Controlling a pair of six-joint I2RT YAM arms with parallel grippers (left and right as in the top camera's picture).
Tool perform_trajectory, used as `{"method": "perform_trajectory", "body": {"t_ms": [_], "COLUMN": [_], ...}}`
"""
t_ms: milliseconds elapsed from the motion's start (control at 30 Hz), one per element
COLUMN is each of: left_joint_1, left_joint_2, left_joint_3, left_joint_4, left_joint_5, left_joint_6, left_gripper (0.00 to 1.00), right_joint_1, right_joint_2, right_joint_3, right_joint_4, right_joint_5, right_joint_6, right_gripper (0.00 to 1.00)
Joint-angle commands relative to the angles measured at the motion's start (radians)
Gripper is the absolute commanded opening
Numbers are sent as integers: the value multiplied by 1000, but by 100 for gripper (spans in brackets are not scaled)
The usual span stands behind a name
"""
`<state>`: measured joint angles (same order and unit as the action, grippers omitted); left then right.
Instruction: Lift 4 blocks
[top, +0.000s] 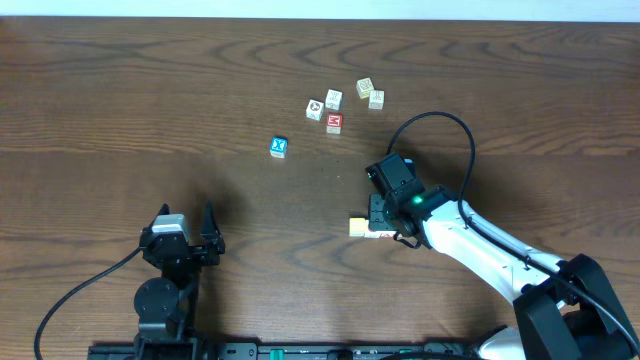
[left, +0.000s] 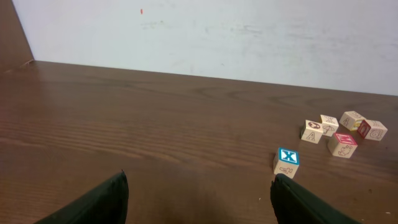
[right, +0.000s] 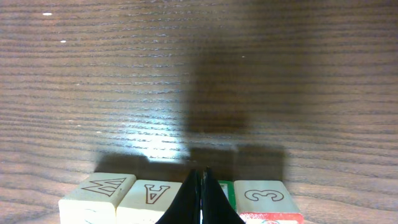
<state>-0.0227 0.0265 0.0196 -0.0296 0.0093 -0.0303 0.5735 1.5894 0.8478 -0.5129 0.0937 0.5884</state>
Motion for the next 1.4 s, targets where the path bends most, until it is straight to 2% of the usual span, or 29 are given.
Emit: {"method": "perform_trajectory", "body": {"t_ms": [0,1367], "left_joint_1": [-3,-3], "left_joint_2": [5,5], "left_joint_3": [-16,-16], "left_joint_4": [-44,-44], "left_joint_5": [-19,-19], "left_joint_6": [-13,-13], "left_gripper": [73,74], "right_joint_1": [9,31], "right_joint_2": [8,8], "right_joint_3": [0,0], "right_joint_4": [-3,-22], "right_joint_5": [-6,2], "right_joint_6": [-10,-3], "right_gripper": [1,1]}}
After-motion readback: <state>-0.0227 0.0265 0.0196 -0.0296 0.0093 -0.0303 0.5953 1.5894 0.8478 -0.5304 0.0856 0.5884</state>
